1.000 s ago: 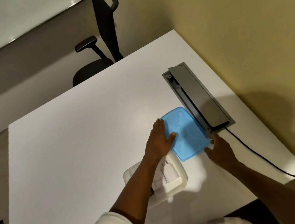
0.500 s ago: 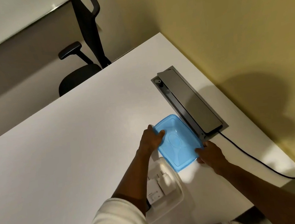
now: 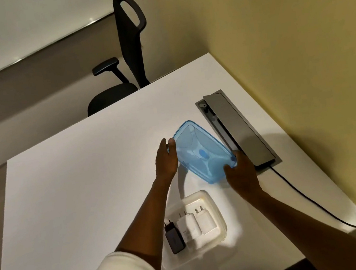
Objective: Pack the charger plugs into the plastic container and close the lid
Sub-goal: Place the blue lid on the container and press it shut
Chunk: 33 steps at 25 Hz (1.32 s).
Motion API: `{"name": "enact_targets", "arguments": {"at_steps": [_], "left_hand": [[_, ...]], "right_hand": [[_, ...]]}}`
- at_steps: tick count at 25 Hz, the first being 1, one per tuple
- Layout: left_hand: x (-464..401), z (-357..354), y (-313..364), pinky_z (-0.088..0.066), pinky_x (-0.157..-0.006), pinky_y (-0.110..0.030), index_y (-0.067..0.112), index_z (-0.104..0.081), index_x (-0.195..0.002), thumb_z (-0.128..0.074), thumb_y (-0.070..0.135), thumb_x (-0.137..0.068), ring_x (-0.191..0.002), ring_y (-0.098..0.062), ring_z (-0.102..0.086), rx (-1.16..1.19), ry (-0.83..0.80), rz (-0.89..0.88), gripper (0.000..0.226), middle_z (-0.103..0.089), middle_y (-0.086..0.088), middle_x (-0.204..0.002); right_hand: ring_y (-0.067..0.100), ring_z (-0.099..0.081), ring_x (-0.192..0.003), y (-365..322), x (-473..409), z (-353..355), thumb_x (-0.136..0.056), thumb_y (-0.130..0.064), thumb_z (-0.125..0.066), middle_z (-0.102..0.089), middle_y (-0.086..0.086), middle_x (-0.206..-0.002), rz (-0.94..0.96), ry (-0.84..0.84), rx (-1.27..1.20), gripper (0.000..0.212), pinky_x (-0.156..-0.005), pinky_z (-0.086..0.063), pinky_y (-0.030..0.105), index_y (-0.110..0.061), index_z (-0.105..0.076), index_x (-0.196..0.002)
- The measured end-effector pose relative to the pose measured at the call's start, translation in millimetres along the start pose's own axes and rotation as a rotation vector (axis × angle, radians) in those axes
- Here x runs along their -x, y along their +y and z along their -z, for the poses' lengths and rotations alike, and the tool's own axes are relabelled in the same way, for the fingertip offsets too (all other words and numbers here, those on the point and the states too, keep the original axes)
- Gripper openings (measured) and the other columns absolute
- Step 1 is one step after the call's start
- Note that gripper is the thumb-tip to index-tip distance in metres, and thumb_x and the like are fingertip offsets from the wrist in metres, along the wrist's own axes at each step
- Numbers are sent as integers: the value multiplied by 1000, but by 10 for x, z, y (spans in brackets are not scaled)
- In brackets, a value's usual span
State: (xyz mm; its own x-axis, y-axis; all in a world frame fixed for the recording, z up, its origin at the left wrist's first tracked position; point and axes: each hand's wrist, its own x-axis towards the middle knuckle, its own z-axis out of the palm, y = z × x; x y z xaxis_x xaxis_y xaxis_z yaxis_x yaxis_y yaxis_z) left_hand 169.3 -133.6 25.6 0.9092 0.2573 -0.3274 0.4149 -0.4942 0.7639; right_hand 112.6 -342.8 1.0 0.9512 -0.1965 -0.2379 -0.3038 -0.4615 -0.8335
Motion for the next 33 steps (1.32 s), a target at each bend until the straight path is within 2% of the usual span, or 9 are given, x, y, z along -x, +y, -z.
{"name": "enact_targets", "arguments": {"at_steps": [3, 6, 9, 12, 16, 20, 24, 28, 33], "left_hand": [[267, 234, 19, -21, -123, -34, 21, -40, -148, -21, 53, -102, -145, -23, -37, 249, 88, 25, 59, -43, -2, -155], [510, 523, -111, -28, -117, -37, 52, -48, -112, -23, 54, -102, -124, -11, -45, 433, 124, 54, 28, -54, 24, -120], [730, 783, -382, -21, -124, -45, 35, -34, -150, -29, 66, -95, -146, -13, -32, 499, 118, 122, 64, -41, 7, -155], [1007, 944, -657, -23, -123, -44, 27, -27, -154, -41, 85, -75, -148, -14, -32, 526, 74, 175, 99, -37, 3, -159], [1307, 980, -1002, -39, -104, -34, 16, -48, -125, -49, 68, -85, -120, -17, -54, 534, 80, 187, 66, -59, -2, -130], [1613, 821, -1300, -48, -91, -13, 26, -24, -154, -60, 36, -95, -118, 1, -56, 536, 49, 178, 70, -49, 4, -151], [1806, 687, -1503, -42, -114, -38, 27, -16, -157, -67, 28, -91, -140, -12, -44, 511, -8, 151, 83, -37, 6, -158], [1927, 603, -1632, -35, -110, -14, 26, -28, -155, -69, 29, -90, -143, -9, -38, 318, -4, 97, 76, -37, 11, -156], [1992, 487, -1672, -20, -122, -27, 19, -32, -153, -67, 23, -91, -152, -12, -22, 138, 10, 44, 72, -26, 2, -163]], "right_hand": [[15, -60, -100, -276, 106, -14, -93, -26, -60, -55, 8, -111, 150, 70, -11, 38, -74, -60, 25, -10, -48, -124], [13, -62, -90, -454, 319, -55, -97, -28, -54, -62, 2, -100, 211, 81, -141, 25, -66, -52, 10, -11, -57, -116], [10, -61, -77, -494, 538, -76, -101, -24, -49, -63, -3, -84, 247, 58, -192, 18, -63, -46, 11, -12, -63, -97], [0, -60, -81, -470, 729, -120, -100, -25, -49, -66, -3, -86, 204, 24, -168, 21, -65, -44, 9, -13, -66, -94], [5, -59, -75, -320, 1002, -219, -93, -22, -57, -67, -2, -80, 141, 13, -130, 14, -60, -41, 11, -15, -63, -82], [11, -63, -84, -116, 1280, -258, -85, -5, -65, -68, 0, -93, 141, 31, -181, 14, -76, -48, 13, -15, -63, -94], [18, -63, -104, 94, 1534, -304, -83, 2, -67, -66, 6, -108, 141, -35, -147, 28, -90, -55, 29, -13, -60, -105], [22, -62, -107, 256, 1676, -351, -82, 4, -66, -65, 7, -110, 159, -50, -90, 32, -97, -52, 33, -13, -59, -108], [23, -61, -107, 344, 1787, -430, -83, 2, -67, -64, 4, -111, 170, -79, -21, 31, -98, -49, 33, -16, -60, -107]]}}
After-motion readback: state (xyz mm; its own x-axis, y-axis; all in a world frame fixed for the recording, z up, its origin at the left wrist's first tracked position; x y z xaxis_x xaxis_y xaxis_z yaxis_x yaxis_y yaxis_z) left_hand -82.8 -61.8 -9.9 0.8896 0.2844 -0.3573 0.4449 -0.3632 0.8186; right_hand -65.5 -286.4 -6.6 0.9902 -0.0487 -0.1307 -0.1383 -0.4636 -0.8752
